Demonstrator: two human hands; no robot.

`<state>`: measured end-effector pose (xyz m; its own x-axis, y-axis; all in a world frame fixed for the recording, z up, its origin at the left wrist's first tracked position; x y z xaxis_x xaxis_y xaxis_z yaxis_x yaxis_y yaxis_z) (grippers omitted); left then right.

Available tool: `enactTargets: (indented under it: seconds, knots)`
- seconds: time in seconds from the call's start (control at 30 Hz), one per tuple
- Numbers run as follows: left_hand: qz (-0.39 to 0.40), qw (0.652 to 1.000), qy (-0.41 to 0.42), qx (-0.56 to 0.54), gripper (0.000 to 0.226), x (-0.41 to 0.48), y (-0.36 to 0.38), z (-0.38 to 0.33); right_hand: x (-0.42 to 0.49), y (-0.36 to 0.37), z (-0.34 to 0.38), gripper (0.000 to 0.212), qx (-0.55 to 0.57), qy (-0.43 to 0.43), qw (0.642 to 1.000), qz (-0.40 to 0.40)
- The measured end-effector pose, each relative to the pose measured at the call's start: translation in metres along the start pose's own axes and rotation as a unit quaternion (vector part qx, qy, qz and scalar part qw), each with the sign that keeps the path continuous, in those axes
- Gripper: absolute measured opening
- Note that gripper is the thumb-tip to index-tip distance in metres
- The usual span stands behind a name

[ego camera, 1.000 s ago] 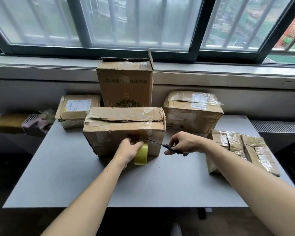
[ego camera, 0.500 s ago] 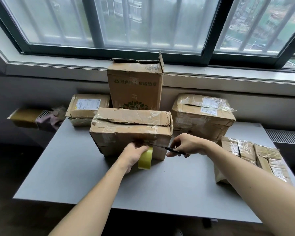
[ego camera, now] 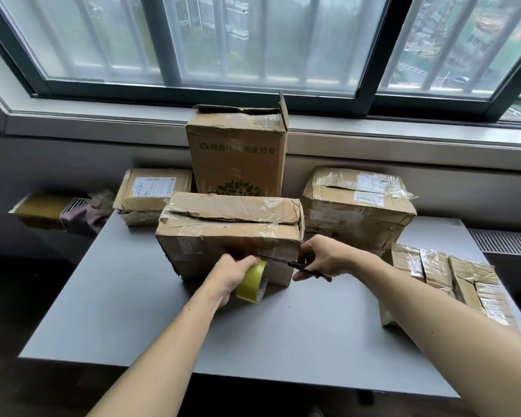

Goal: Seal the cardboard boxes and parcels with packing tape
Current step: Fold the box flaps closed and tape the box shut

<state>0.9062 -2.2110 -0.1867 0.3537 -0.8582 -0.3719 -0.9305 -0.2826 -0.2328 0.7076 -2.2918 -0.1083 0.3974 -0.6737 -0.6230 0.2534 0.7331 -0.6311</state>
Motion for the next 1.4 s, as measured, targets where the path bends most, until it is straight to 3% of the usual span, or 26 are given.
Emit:
enactTargets:
  seconds: [0.1,0.3,0.4,0.53,0.67,0.8,0.97,1.1,1.2,1.4]
  knots:
    - [0.009,1.0,0.0,0.014,0.058,-0.001,-0.004,-0.007,-0.001,0.004,0.001,0.04,-0.002,-0.002,1.0,0.007]
    - [0.048,0.988,0.04,0.139,0.031,-0.006,-0.007,-0.018,0.0,0.01,-0.004,0.032,-0.043,0.001,0.999,0.006]
    - [0.045,0.986,0.05,0.151,0.018,-0.01,-0.009,-0.021,0.003,0.026,-0.009,0.031,-0.062,0.007,0.997,0.034]
    - [0.017,0.974,0.095,0.205,0.033,-0.004,-0.015,-0.033,0.009,0.054,-0.035,0.04,-0.153,0.038,0.987,0.04]
    - [-0.005,0.959,0.099,0.266,0.053,-0.004,-0.014,-0.044,0.01,0.071,-0.072,0.042,-0.128,0.09,0.986,0.063]
    - [-0.034,0.934,0.08,0.346,0.071,-0.002,-0.005,-0.049,0.011,0.078,-0.081,0.028,-0.173,0.06,0.983,0.008]
    - [-0.05,0.9,0.063,0.428,0.068,-0.001,-0.001,-0.045,0.018,0.084,-0.095,0.022,-0.21,0.046,0.975,-0.058]
    - [-0.047,0.905,0.038,0.42,0.065,-0.002,-0.003,-0.035,0.024,0.09,-0.107,0.02,-0.225,0.052,0.969,-0.087]
    - [-0.003,0.921,0.051,0.387,0.052,0.001,0.005,-0.03,0.03,0.093,-0.114,0.021,-0.206,0.053,0.973,-0.095]
    - [0.09,0.97,0.089,0.206,0.023,-0.015,0.03,-0.031,0.035,0.088,-0.113,0.022,-0.202,0.044,0.974,-0.091]
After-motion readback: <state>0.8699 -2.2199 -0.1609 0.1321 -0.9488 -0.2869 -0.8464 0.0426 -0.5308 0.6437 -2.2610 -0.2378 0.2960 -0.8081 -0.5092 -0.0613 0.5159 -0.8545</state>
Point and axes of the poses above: each hand's wrist, its own x-axis towards the middle knuckle, its own y-axis out of the palm, z = x × y, the point moved 10 cm from there along x, towards the middle knuckle, and after that the axes turned 12 degrees about y, right-handed, at the moved point
